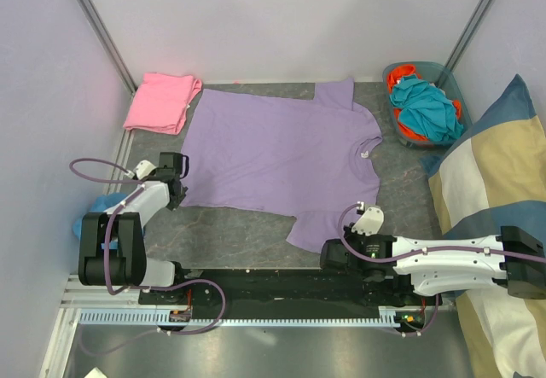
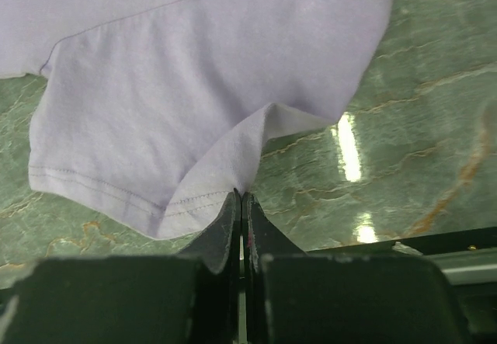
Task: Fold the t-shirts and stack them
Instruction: Grap the side of the flattened tshirt closest away from the robot with both arms, then fold the flattened tshirt in 1/3 of the way
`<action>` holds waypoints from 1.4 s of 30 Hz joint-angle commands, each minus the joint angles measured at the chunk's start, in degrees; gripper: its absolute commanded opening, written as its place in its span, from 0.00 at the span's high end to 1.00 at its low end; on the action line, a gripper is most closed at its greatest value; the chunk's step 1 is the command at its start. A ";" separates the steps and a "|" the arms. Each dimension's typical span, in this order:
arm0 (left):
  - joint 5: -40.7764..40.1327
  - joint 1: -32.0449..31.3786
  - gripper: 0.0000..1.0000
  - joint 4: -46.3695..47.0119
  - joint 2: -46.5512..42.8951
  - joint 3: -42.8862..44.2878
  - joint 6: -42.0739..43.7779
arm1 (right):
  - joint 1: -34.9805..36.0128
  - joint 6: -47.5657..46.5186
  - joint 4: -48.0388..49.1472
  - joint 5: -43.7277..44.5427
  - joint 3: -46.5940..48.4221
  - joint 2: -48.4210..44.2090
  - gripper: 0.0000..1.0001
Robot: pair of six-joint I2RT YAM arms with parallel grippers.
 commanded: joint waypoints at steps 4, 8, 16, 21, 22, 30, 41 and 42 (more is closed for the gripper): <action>-1.34 0.32 0.98 0.59 -4.42 4.79 0.62 | -2.09 -0.31 -7.64 6.67 6.90 -3.31 1.00; -1.25 0.32 0.98 -0.20 -5.04 7.96 2.63 | -6.04 -3.90 -9.40 9.30 10.32 -4.64 1.00; -0.46 0.32 0.98 -0.20 -1.53 14.28 3.96 | -12.37 -9.01 -9.49 12.64 14.11 -5.43 1.00; 0.42 0.32 0.98 0.76 2.68 17.10 4.57 | -16.07 -12.34 -9.49 14.05 16.57 -4.90 1.00; 0.68 0.32 0.98 0.85 3.30 17.45 4.75 | -17.20 -12.61 -9.49 14.49 16.92 -4.73 1.00; 2.18 0.32 0.98 1.91 7.26 20.44 5.54 | -22.13 -18.32 -7.92 17.57 21.14 -2.09 1.00; 2.09 0.32 0.98 3.22 11.92 22.99 6.33 | -32.59 -29.48 2.63 14.23 21.93 2.92 1.00; 2.00 0.32 0.98 3.14 12.45 23.52 6.33 | -33.99 -31.06 4.11 13.53 21.85 3.36 1.00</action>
